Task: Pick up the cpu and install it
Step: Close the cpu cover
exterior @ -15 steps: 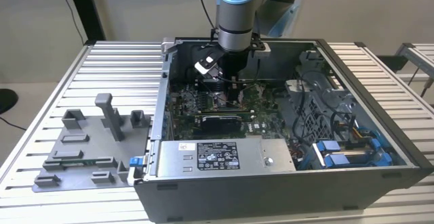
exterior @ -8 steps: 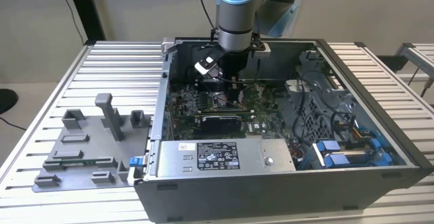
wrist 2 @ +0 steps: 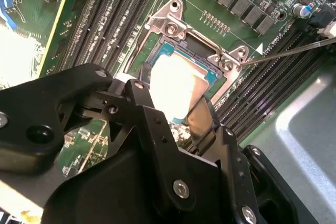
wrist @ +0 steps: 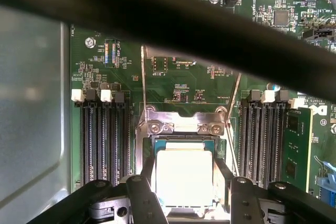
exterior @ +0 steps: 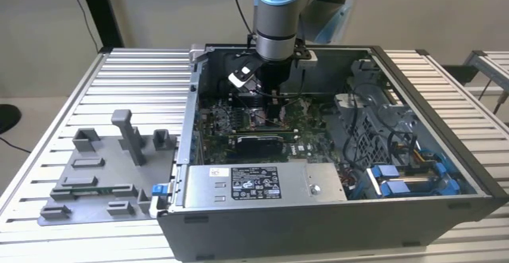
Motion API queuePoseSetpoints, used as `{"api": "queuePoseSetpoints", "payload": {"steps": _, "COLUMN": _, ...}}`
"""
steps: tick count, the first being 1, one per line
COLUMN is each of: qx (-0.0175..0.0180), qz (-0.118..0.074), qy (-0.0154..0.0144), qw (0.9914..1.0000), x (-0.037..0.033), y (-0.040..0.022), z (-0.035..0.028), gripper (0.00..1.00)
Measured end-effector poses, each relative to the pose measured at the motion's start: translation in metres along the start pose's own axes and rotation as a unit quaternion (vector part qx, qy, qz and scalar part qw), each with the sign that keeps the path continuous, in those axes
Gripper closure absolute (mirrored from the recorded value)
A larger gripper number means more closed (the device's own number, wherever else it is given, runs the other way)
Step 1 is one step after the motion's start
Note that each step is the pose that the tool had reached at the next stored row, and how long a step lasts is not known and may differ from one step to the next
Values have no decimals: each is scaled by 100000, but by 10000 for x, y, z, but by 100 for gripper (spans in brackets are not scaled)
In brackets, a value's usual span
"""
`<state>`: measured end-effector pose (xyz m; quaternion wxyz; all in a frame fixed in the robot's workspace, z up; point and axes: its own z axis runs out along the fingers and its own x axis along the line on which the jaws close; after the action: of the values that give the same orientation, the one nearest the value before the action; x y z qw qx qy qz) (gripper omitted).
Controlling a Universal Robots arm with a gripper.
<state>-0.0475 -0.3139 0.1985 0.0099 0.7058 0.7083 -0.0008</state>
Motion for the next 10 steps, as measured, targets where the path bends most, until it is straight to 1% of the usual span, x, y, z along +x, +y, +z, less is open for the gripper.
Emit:
{"api": "queuePoseSetpoints", "payload": {"steps": 4, "qx": 1, "qz": 3, "qy": -2, "qw": 100000, "x": 0, "y": 0, "z": 0, "gripper": 100}}
{"api": "queuePoseSetpoints", "payload": {"steps": 5, "qx": -2, "qz": 2, "qy": 37, "qw": 100000, "x": 1, "y": 0, "z": 1, "gripper": 0}}
{"api": "queuePoseSetpoints", "payload": {"steps": 8, "qx": -9, "qz": -4, "qy": 11, "qw": 100000, "x": 1, "y": 1, "z": 1, "gripper": 0}}
{"api": "queuePoseSetpoints", "payload": {"steps": 10, "qx": 7, "qz": -1, "qy": -95, "qw": 100000, "x": -1, "y": 0, "z": -5, "gripper": 0}}
